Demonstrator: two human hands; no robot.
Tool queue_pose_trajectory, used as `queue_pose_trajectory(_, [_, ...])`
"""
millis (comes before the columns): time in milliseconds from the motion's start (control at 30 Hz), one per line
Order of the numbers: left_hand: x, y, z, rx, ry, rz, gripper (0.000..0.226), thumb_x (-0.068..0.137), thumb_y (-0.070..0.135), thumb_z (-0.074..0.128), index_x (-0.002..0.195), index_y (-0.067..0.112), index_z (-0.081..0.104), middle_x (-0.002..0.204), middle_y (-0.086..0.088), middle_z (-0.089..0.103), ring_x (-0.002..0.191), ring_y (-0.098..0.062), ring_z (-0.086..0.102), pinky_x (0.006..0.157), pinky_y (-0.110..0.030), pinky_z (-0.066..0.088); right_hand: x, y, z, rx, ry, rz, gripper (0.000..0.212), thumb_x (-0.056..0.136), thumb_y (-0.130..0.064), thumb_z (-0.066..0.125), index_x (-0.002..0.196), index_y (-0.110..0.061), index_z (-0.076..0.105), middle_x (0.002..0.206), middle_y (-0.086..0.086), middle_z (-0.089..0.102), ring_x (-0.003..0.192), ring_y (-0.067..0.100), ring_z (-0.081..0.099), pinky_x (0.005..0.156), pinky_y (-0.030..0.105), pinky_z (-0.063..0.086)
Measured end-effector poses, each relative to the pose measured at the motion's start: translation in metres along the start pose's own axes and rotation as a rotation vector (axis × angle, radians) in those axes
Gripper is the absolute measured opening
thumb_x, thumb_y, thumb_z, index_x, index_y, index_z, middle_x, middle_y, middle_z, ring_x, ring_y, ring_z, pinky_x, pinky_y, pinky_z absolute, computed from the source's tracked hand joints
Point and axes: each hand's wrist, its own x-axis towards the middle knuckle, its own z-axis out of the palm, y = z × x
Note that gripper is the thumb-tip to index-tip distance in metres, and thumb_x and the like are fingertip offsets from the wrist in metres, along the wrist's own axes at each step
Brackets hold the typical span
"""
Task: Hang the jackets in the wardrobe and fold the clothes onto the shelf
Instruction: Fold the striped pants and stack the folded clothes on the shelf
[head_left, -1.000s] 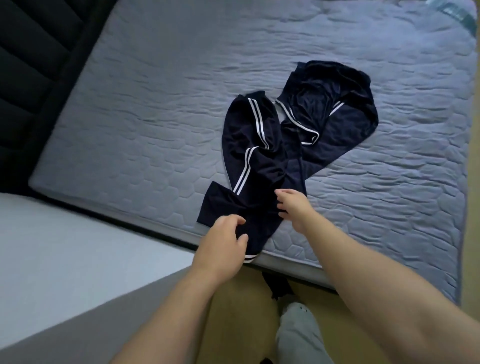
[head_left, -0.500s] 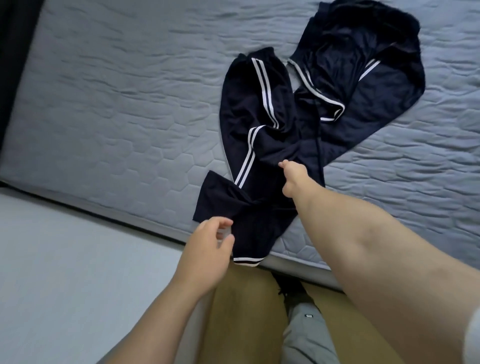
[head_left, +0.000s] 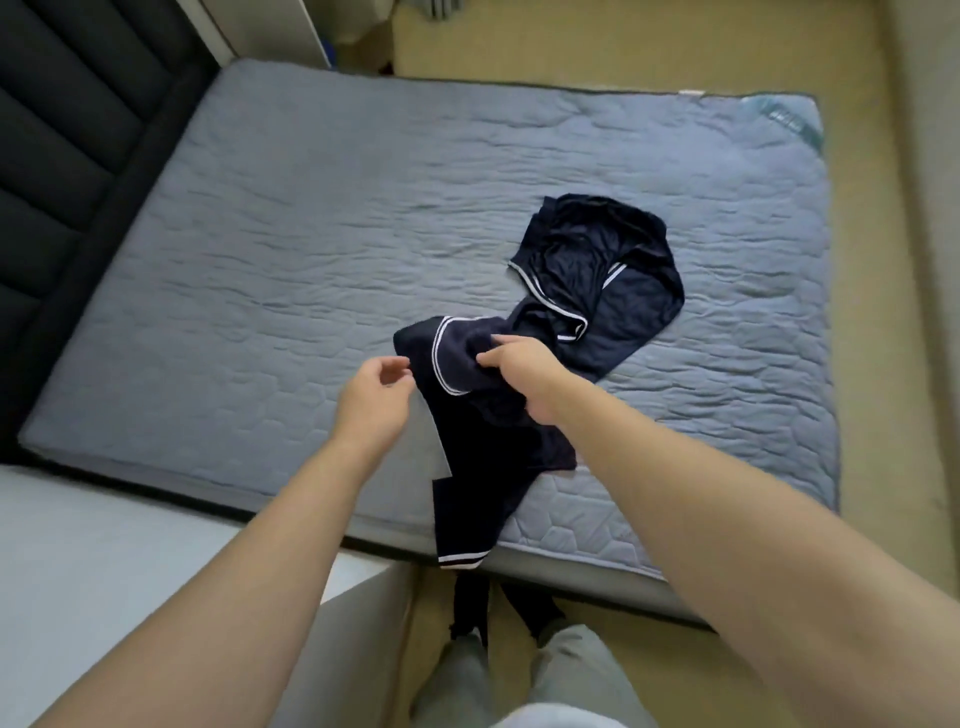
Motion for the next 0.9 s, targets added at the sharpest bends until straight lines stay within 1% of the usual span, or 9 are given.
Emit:
queue_pose_trajectory(100, [-0.007,0.030,0.004,-0.049,-0.056,-0.058,0.018,0.094,0.014,0.060,0.112,0.014,0.064,0.113,-0.014,0.068,0.107,-0.029,0.065,0.100,-0.046,0.051,-0.067,-0.016,-0.003,-0.225,0.006,-0.188,0.034,0.089,0.000,0.062,0.119,-0.013,0.072,0.110,0.010,0.073,0.105,0.029,0.068,0.098,0.042,0.053])
queue_pose_trajectory(233, [-0.050,0.061,0.025,-0.071,-0.417,-0.169,0.018,0.089,0.036,0.063,0.078,0.023,0.069,0.079,-0.003,0.060,0.064,-0.014,0.058,0.063,-0.028,0.051,-0.155,-0.030,-0.022,-0.269,0.108,-0.289,0.029,0.086,0.000,0.063,0.088,-0.026,0.078,0.079,-0.004,0.074,0.085,0.020,0.070,0.092,0.039,0.055])
queue_pose_trajectory(333, [-0.077,0.080,0.040,0.005,-0.808,-0.347,0.047,0.077,0.058,0.068,0.102,0.018,0.071,0.099,-0.009,0.069,0.092,-0.028,0.069,0.073,-0.034,0.059,-0.210,-0.029,-0.035,-0.248,0.224,-0.345,0.029,0.084,-0.001,0.061,0.085,-0.024,0.077,0.079,-0.001,0.074,0.081,0.018,0.068,0.090,0.037,0.055])
queue_pose_trajectory(400, [-0.091,0.092,0.050,0.056,-1.081,-0.388,0.044,0.084,0.045,0.066,0.107,0.009,0.075,0.112,-0.015,0.072,0.106,-0.029,0.069,0.086,-0.039,0.058,-0.240,-0.026,-0.038,-0.238,0.267,-0.381,0.027,0.084,-0.001,0.060,0.086,-0.022,0.077,0.081,0.001,0.073,0.081,0.017,0.067,0.087,0.035,0.055])
queue_pose_trajectory(433, [-0.099,0.097,0.055,0.083,-1.149,-0.384,0.037,0.087,0.036,0.062,0.097,0.005,0.078,0.104,-0.015,0.074,0.097,-0.028,0.072,0.082,-0.037,0.058,-0.254,-0.023,-0.038,-0.228,0.280,-0.399,0.027,0.083,0.000,0.059,0.084,-0.022,0.076,0.079,0.000,0.072,0.079,0.016,0.066,0.085,0.034,0.054])
queue_pose_trajectory(633, [-0.155,0.112,0.078,0.137,-1.027,-0.197,0.050,0.107,0.018,0.024,0.072,0.001,0.055,0.045,-0.011,0.061,0.036,-0.015,0.061,0.052,-0.031,0.046,-0.326,0.005,-0.038,-0.283,0.331,-0.484,0.019,0.088,-0.005,0.059,0.090,-0.015,0.075,0.078,0.002,0.069,0.074,0.012,0.063,0.076,0.030,0.052])
queue_pose_trajectory(700, [-0.173,0.116,0.088,-0.003,-1.063,-0.137,0.057,0.105,0.020,0.028,0.065,0.001,0.065,0.045,-0.009,0.063,0.037,-0.014,0.062,0.038,-0.024,0.048,-0.350,0.013,-0.047,-0.294,0.355,-0.516,0.015,0.092,-0.021,0.063,0.094,-0.014,0.076,0.086,0.009,0.073,0.079,0.015,0.067,0.082,0.036,0.055])
queue_pose_trajectory(833, [-0.226,0.140,0.102,-0.173,-1.304,-0.035,0.036,0.078,0.035,0.056,0.077,0.007,0.079,0.072,-0.009,0.075,0.066,-0.018,0.074,0.054,-0.027,0.057,-0.395,0.028,-0.080,-0.263,0.483,-0.496,0.086,0.078,-0.077,0.049,0.103,0.004,0.067,0.083,0.018,0.068,0.074,0.022,0.061,0.071,0.040,0.049])
queue_pose_trajectory(900, [-0.250,0.155,0.108,-0.175,-1.357,0.031,0.023,0.088,0.026,0.060,0.093,0.012,0.078,0.083,-0.008,0.076,0.077,-0.019,0.074,0.064,-0.030,0.058,-0.417,0.037,-0.100,-0.213,0.570,-0.551,0.065,0.087,-0.068,0.047,0.097,-0.011,0.076,0.080,0.012,0.072,0.068,0.017,0.062,0.062,0.034,0.049])
